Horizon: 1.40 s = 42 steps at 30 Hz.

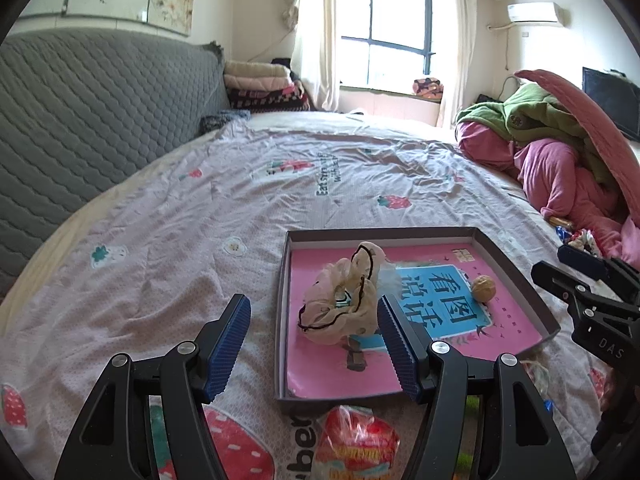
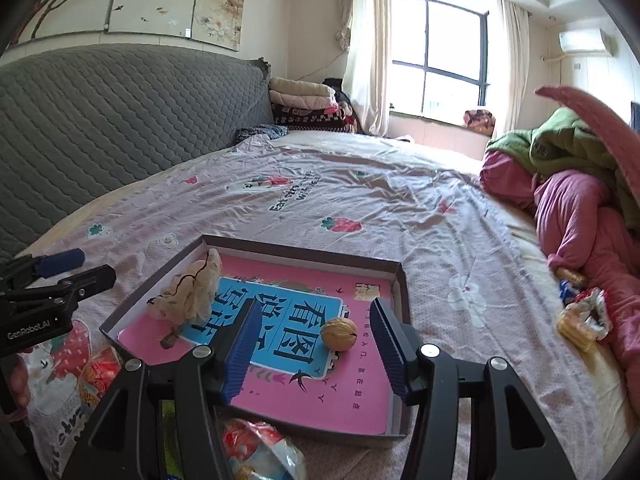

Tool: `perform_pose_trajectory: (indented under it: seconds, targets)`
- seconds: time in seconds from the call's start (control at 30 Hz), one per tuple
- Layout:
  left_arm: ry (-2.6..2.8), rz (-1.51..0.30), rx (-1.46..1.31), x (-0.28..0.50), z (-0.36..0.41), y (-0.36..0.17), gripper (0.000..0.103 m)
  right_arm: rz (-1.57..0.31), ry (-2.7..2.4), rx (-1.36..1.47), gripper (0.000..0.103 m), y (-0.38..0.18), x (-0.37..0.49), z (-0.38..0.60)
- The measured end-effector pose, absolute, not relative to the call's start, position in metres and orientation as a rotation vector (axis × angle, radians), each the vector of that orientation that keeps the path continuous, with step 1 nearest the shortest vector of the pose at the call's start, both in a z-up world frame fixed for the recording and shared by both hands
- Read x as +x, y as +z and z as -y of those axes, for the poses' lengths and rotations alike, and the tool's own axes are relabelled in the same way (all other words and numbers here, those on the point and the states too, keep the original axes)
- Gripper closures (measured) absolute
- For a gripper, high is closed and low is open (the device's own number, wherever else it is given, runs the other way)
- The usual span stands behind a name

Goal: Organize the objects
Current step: 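Withdraw both open tools from the box back toward the remaining items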

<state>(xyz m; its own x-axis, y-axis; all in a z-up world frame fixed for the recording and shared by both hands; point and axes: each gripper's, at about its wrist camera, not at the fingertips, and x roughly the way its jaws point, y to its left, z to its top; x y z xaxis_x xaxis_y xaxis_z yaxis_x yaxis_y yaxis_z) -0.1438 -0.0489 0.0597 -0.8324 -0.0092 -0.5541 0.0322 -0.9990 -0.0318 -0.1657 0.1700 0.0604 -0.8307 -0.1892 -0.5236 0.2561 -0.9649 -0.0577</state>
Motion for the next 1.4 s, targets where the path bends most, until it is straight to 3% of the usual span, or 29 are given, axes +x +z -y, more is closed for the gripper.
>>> perform_pose_trajectory:
  seconds: [0.3, 0.4, 0.67, 1.4]
  targets:
    - [-3.006, 0.025, 0.775, -0.113, 0.040, 0.062, 0.035, -0.220, -2.812, 0.682, 0.046, 0.062, -0.134, -0.160]
    - [-3.022, -0.014, 0.786, -0.104, 0.038, 0.060, 0.035, -0.221, -2.815, 0.662, 0.040, 0.059, -0.123, -0.160]
    - [-3.002, 0.002, 0.833, -0.090, 0.032, 0.046, 0.035, -0.166, -2.817, 0.632, 0.035, 0.058, -0.103, -0.165]
    - [-2.976, 0.026, 0.899, -0.064, 0.025, 0.032, 0.032, -0.049, -2.810, 0.682, 0.035, 0.048, -0.077, -0.182]
